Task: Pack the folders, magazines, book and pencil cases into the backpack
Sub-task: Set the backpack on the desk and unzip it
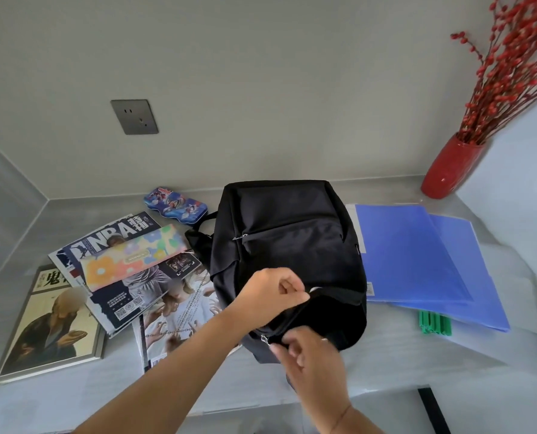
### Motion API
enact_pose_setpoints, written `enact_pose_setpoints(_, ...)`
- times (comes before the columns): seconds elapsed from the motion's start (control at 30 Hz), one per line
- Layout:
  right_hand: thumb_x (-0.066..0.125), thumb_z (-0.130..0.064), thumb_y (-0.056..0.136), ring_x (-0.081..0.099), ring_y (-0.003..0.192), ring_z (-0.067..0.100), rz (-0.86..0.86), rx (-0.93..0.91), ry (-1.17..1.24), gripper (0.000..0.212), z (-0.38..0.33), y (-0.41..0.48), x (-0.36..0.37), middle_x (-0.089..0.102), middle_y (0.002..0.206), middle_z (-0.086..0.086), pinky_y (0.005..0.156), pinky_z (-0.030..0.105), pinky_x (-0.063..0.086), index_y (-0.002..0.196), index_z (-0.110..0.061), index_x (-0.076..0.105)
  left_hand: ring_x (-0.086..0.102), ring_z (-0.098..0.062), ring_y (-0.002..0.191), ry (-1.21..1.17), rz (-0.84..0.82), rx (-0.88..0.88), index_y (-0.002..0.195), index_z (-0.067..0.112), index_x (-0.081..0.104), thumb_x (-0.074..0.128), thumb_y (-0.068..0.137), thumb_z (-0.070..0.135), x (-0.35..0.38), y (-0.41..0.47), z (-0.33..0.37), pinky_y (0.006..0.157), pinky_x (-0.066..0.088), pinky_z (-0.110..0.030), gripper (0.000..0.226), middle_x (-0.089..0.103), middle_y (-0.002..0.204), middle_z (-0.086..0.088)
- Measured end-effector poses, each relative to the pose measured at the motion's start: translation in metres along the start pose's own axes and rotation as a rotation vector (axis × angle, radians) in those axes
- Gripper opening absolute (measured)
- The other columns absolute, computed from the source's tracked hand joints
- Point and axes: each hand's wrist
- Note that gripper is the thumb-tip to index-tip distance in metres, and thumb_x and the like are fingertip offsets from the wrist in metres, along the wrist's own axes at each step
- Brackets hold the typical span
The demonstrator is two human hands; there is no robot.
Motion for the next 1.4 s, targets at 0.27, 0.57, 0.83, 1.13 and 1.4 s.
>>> enact_pose_setpoints(0.27, 0.087, -0.038, 0.054, 0.058, 0.101, 0.016, -0.135, -0.208, -0.329, 0.050, 0.052, 0.023, -0.021, 0.064, 0.108, -0.005, 0.095, 0.033, 0.033, 0.101, -0.029, 0.069, 0.048, -0.004, 0.069, -0.077, 0.448, -0.334, 0.073, 0.033, 0.045, 0.081, 0.057, 0.041, 0.052, -0.101, -0.049, 0.059, 0.038, -0.016, 0.041, 0.048, 0.077, 0.009)
enact_pose_setpoints(0.57, 0.084, -0.023, 0.066, 0.063, 0.066, 0.013, -0.167, -0.288, -0.217, 0.012, 0.052, 0.025, -0.023, 0.067, 0.071, -0.011, 0.079, 0.021, 0.038, 0.072, -0.022, 0.073, 0.056, 0.001, 0.071, 0.032, 0.455, -0.339, 0.074, 0.036, 0.051, 0.068, 0.083, 0.029, 0.068, -0.094, -0.053, 0.059, 0.039, -0.009, 0.020, 0.059, 0.069, 0.016)
enact_pose_setpoints(0.83, 0.080, -0.024, 0.069, 0.060, 0.060, 0.013, -0.159, -0.256, -0.185, 0.008, 0.049, 0.037, -0.031, 0.063, 0.063, -0.010, 0.066, 0.020, 0.045, 0.068, -0.020, 0.073, 0.054, 0.002, 0.063, 0.176, 0.532, -0.246, 0.065, 0.037, 0.057, 0.072, 0.080, 0.023, 0.001, -0.081, -0.068, 0.056, 0.036, -0.011, 0.025, 0.059, 0.064, 0.016)
enact_pose_setpoints(1.13, 0.085, -0.013, 0.064, 0.062, 0.061, 0.013, -0.124, -0.197, -0.146, 0.011, 0.042, 0.054, -0.042, 0.066, 0.063, -0.006, 0.060, 0.025, 0.049, 0.067, -0.014, 0.074, 0.064, -0.024, 0.070, 0.179, 0.633, -0.463, 0.072, 0.017, 0.069, 0.066, 0.082, 0.023, -0.038, -0.017, -0.082, 0.063, 0.047, -0.028, 0.012, 0.068, 0.069, 0.000)
enact_pose_setpoints(1.4, 0.069, -0.019, 0.075, 0.061, 0.062, 0.014, -0.037, -0.171, -0.117, 0.009, 0.043, 0.074, -0.060, 0.066, 0.064, -0.005, 0.059, 0.027, 0.051, 0.068, -0.013, 0.072, 0.065, -0.035, 0.080, 0.211, 0.685, -0.514, 0.073, 0.012, 0.070, 0.065, 0.084, 0.023, -0.050, 0.019, -0.095, 0.069, 0.049, -0.034, 0.016, 0.071, 0.075, -0.012)
Point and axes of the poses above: each hand's wrist, its own y-axis towards the middle knuckle, its own x-axis out of the palm, z = x × y
